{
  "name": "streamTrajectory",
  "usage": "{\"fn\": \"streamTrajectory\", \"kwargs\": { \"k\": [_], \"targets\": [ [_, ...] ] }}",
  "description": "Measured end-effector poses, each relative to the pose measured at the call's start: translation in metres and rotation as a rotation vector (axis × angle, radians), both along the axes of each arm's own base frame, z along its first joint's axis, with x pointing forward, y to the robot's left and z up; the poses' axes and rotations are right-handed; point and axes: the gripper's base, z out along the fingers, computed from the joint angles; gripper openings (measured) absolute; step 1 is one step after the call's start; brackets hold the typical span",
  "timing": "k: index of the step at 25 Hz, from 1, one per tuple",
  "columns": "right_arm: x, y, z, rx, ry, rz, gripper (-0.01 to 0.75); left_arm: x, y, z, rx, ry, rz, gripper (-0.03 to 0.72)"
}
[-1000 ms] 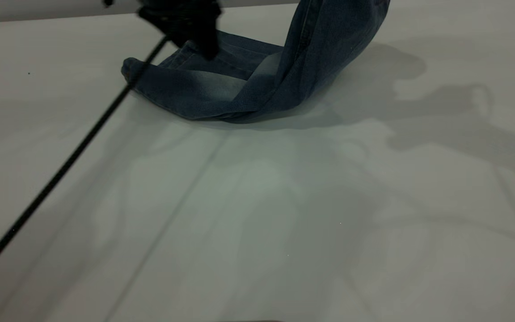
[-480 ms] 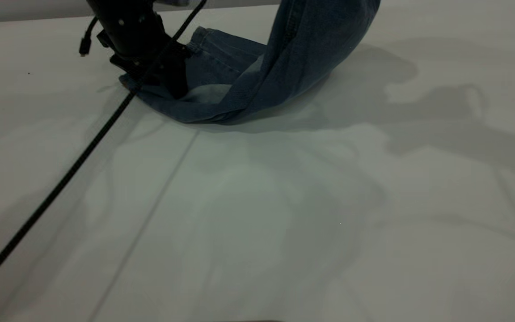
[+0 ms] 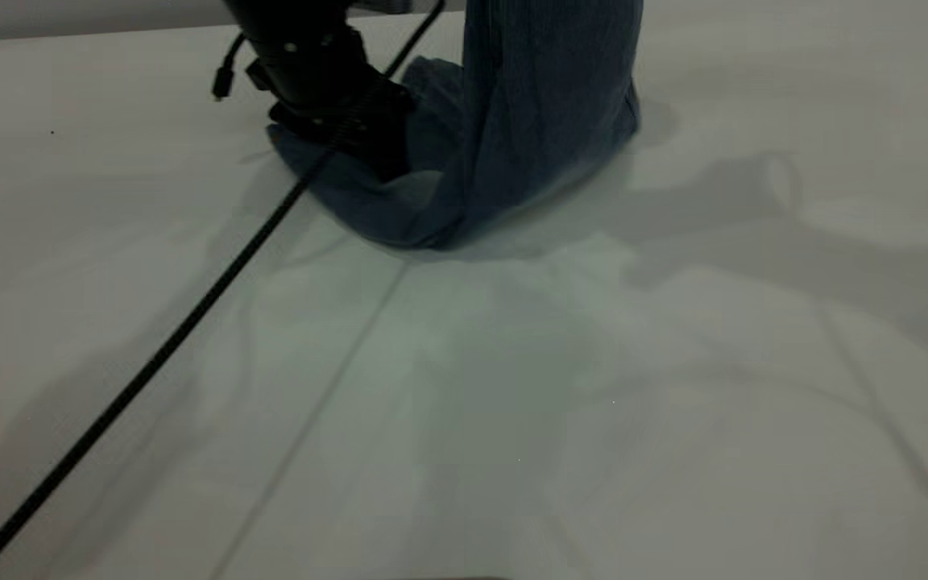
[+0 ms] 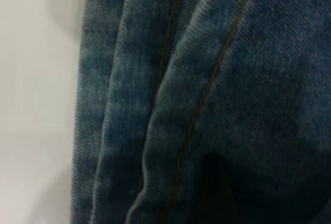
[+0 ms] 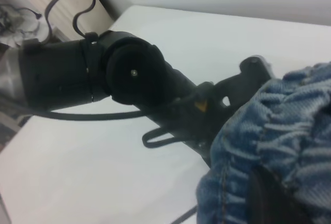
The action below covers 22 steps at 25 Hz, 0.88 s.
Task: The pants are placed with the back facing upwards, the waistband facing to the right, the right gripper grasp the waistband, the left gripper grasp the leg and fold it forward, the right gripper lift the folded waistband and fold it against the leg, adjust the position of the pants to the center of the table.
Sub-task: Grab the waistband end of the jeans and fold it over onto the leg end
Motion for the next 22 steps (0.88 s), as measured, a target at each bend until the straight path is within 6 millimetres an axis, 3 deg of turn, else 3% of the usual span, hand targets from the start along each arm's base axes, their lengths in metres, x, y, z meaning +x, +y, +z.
{"fn": "streamTrajectory", "kwargs": {
  "k": [7,9,16,22],
  "targets": [
    [0.005,0.011,-0.02,-0.08,0.041,-0.059,0.065,0.003,0.008,0.01,0.064,-0.016,-0.018,0.496],
    [0.009,0.011,-0.032,-0.093,0.073,-0.073,0.065,0.01,0.018,0.025,0.093,-0.035,0.017,0.496],
    [0.014,0.027,-0.069,-0.058,0.12,0.01,0.065,0.036,0.048,0.106,0.078,-0.171,0.161,0.496],
    [0.026,0.055,-0.09,-0.067,0.099,0.094,0.065,0.042,0.046,0.134,0.06,-0.22,0.167,0.496]
  ]
}}
